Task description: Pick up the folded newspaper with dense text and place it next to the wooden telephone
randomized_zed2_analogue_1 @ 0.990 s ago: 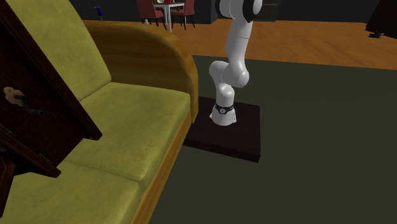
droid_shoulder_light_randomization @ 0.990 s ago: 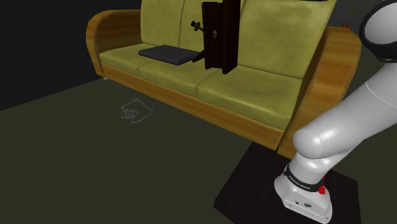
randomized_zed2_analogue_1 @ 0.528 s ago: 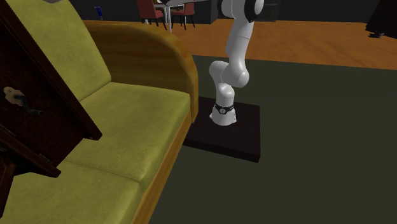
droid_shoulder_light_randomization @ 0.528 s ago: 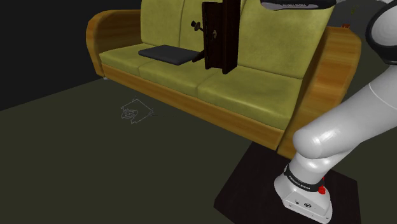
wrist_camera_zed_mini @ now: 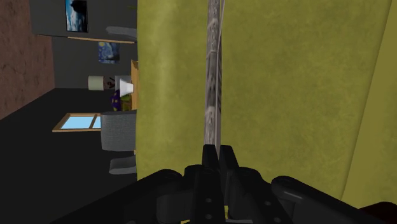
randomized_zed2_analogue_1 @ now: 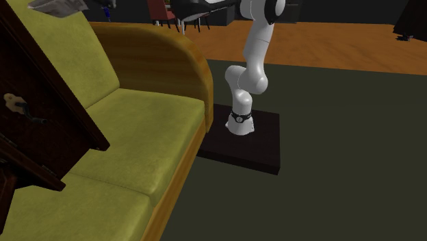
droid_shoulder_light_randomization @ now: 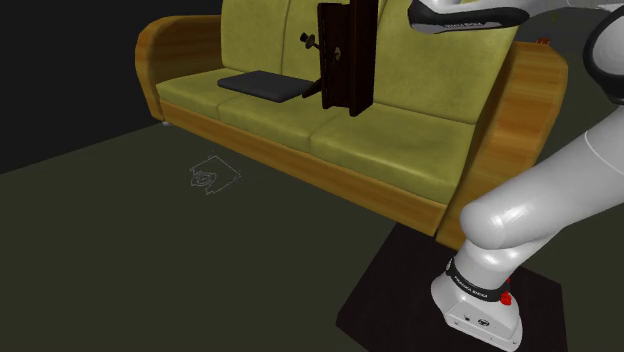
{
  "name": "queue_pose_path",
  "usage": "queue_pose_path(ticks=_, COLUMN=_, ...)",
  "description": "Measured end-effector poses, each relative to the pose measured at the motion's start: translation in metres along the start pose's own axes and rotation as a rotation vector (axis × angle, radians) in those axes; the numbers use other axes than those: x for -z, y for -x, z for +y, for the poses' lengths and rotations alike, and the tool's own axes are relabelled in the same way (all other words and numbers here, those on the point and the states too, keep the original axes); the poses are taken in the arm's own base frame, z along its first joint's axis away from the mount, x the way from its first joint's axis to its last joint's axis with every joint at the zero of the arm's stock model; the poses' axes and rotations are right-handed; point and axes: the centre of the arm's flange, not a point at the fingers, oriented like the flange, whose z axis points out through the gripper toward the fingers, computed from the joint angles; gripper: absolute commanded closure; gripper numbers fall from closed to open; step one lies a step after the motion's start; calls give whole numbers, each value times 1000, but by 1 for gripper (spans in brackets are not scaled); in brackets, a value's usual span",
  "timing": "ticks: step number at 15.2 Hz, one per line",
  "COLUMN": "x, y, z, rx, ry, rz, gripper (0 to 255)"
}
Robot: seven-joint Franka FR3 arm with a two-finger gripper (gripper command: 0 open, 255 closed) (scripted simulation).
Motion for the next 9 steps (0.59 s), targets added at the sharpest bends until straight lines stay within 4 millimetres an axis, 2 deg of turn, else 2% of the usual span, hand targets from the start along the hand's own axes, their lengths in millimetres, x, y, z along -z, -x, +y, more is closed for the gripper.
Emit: queue_pose_path(ticks=9, x=-13, y=0, z=-47, rx=0, ry=0, rz=0, gripper=255)
